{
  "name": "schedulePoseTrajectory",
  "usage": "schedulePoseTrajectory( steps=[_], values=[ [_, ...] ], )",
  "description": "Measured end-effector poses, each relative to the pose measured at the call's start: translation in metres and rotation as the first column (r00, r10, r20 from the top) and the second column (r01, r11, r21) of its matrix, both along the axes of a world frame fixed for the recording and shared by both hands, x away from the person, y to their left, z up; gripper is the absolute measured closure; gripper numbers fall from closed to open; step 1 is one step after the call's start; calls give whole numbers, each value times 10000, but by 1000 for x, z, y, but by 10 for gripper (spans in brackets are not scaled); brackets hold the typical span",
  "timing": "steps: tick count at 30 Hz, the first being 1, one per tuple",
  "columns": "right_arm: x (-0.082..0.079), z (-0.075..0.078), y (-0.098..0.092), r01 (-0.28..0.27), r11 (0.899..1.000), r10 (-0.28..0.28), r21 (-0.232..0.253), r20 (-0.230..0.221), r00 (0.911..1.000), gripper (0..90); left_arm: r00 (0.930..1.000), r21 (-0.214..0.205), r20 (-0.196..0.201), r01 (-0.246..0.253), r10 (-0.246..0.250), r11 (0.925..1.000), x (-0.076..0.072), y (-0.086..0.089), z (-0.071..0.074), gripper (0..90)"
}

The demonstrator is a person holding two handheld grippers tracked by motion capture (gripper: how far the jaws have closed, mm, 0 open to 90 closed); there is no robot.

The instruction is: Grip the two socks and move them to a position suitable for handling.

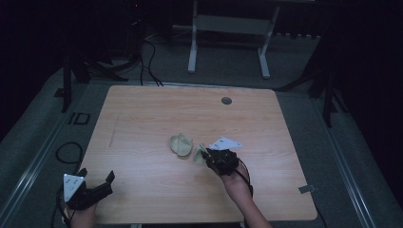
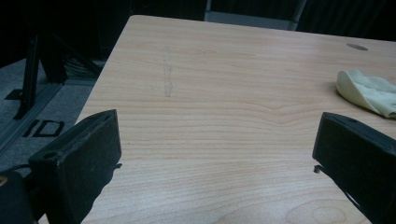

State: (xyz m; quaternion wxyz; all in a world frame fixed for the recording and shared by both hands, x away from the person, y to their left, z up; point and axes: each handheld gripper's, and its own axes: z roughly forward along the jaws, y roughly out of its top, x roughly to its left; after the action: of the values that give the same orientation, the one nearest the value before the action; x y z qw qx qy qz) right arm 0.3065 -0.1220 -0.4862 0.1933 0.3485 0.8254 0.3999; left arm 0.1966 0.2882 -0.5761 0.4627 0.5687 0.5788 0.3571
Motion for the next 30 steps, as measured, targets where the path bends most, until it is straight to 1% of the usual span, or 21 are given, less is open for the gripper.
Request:
schedulePoseTrajectory(
  steps=[3,6,7,10,13,14,15,16,18,20,22,24,25,26,27,28,29,30],
  values=[
    [-13,3,2,-154,9997,154,166,34,9999,787,10000,-18,5,13,-13,10000,0,0,0,13],
    [-27,1,4,-348,9989,350,316,-32,9994,787,10000,-17,-7,17,-17,10000,0,0,0,13],
    [-27,1,4,-348,9989,350,316,-32,9994,787,10000,-17,-7,17,-17,10000,0,0,0,13],
    [-36,-3,7,-547,9975,555,456,-168,9983,787,10000,-18,-10,20,-20,10000,0,0,0,13],
    [-46,-11,13,-774,9965,782,326,-256,9966,787,10000,-18,-13,23,-23,10000,0,0,0,13],
    [-46,-11,13,-774,9965,782,326,-256,9966,787,10000,-18,-13,23,-23,10000,0,0,0,13],
    [-49,-14,15,-837,9961,847,295,-359,9958,787,10000,-33,-9,29,-29,10000,0,0,0,13],
    [-56,-26,18,-909,9957,917,167,-528,9944,786,10000,-44,-3,36,-36,10000,0,0,0,13],
    [-59,-34,18,-851,9963,858,130,-699,9939,785,10000,-72,-9,42,-42,10000,0,0,0,13],
    [-61,-44,18,-855,9963,860,94,-972,9915,785,10000,-110,26,53,-53,9999,0,0,0,13],
    [-64,-50,19,-773,9970,779,97,-1091,9910,783,10000,-119,24,57,-57,9999,0,0,0,13],
    [-65,-58,19,-707,9975,696,-57,-1204,9903,781,10000,-115,14,97,-97,9999,0,0,0,13],
    [-66,-61,19,-675,9977,670,6,-1304,9892,778,9999,-123,2,130,-130,9998,0,0,0,13],
    [-66,-64,19,-644,9979,640,13,-1361,9886,776,9996,-180,4,269,-269,9995,1,-1,0,13],
    [-67,-68,20,-585,9981,552,-214,-1292,9901,774,9994,-232,13,352,-352,9991,1,-1,0,13],
    [-67,-71,20,-593,9978,550,-299,-1295,9901,771,9991,-227,20,430,-430,9988,1,-2,0,13],
    [-66,-74,20,-599,9979,558,-244,-1408,9885,768,9984,-259,69,565,-564,9981,1,-3,1,13],
    [-67,-78,21,-554,9981,511,-266,-1422,9885,761,9976,-266,113,692,-689,9972,1,-4,1,13]
  ],
)
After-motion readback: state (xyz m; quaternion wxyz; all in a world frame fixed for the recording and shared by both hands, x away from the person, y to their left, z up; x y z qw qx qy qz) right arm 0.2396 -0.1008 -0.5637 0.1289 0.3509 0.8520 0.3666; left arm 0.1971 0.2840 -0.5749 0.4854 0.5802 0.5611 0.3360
